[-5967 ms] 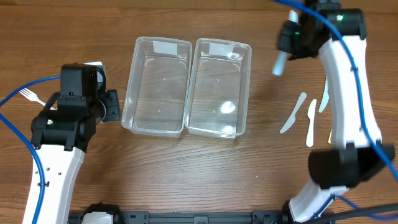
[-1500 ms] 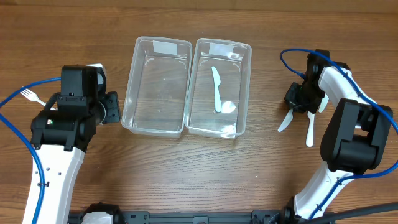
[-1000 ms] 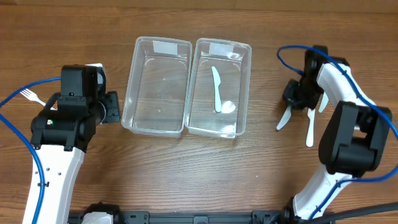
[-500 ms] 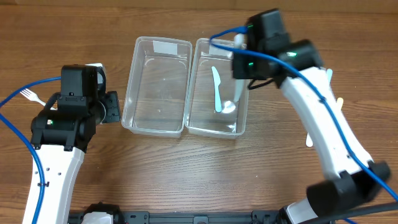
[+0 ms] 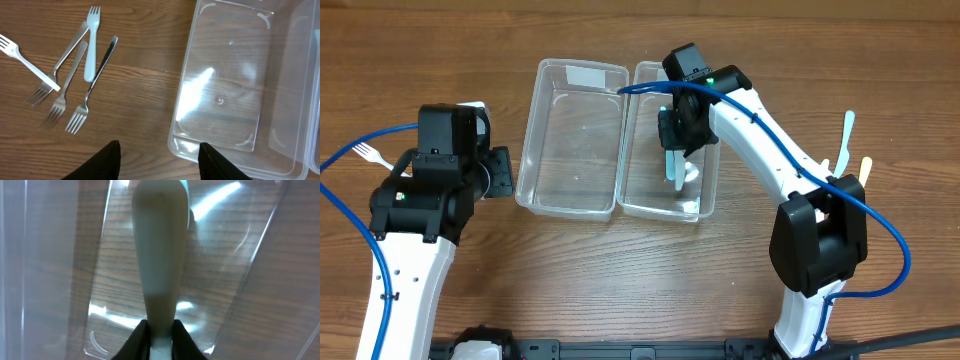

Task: Pack container
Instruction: 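Place the second white knife into the right container and release it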

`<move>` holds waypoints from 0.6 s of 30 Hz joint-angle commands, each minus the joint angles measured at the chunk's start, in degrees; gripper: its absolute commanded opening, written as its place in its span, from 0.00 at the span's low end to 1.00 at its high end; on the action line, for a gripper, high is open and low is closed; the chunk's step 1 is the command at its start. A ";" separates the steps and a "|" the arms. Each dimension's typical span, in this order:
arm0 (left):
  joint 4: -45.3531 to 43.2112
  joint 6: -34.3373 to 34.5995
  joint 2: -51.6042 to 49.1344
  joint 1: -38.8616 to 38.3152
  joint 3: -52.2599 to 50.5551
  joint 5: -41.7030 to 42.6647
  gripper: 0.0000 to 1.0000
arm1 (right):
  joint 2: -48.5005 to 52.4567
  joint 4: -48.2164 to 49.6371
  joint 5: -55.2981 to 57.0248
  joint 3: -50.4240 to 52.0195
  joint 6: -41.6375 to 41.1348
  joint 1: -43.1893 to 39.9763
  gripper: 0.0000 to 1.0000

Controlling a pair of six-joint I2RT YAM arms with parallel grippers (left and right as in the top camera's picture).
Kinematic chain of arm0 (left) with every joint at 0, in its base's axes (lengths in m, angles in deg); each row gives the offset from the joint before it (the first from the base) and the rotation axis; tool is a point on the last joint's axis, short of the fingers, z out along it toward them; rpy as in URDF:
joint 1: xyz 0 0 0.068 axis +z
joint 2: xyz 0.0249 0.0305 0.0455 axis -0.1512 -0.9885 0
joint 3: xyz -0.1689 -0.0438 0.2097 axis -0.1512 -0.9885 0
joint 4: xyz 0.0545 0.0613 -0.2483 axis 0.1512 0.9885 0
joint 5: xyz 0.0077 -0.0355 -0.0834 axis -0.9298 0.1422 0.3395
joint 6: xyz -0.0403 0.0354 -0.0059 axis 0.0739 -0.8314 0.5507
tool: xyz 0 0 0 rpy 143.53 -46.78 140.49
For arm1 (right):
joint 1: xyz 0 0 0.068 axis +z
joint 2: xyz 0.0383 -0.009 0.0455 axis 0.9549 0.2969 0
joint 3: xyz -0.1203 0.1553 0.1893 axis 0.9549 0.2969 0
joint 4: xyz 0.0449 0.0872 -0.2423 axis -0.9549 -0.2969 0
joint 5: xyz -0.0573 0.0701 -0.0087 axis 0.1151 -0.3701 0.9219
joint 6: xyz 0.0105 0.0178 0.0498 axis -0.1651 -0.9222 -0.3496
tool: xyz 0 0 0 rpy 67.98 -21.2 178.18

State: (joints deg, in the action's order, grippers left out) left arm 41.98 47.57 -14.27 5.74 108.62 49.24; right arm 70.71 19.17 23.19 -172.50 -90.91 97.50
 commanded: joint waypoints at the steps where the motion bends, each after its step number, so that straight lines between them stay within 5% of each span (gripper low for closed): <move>1: -0.11 -0.48 0.02 0.15 1.31 0.50 0.51 | -1.92 -1.33 0.17 -3.91 -0.09 -0.09 0.38; 3: -0.04 -0.48 0.02 0.15 1.31 0.50 0.51 | -2.84 -2.78 0.59 -6.49 0.07 -0.09 0.40; 5: -0.07 -0.48 0.02 0.15 1.31 0.50 0.51 | -4.17 -4.92 2.23 -10.40 0.07 -0.09 0.53; 11: -0.04 -0.48 0.02 0.15 1.31 0.48 0.51 | -10.69 -12.13 10.05 -21.84 -1.75 -2.25 0.54; 18: 0.04 -0.48 0.02 0.15 1.31 0.48 0.52 | -20.35 -18.47 9.62 -23.91 -6.43 -18.38 0.68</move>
State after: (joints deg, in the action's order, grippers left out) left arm 42.00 47.57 -14.29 5.74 108.62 49.21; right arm 53.97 3.24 31.39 -195.23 -94.72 87.29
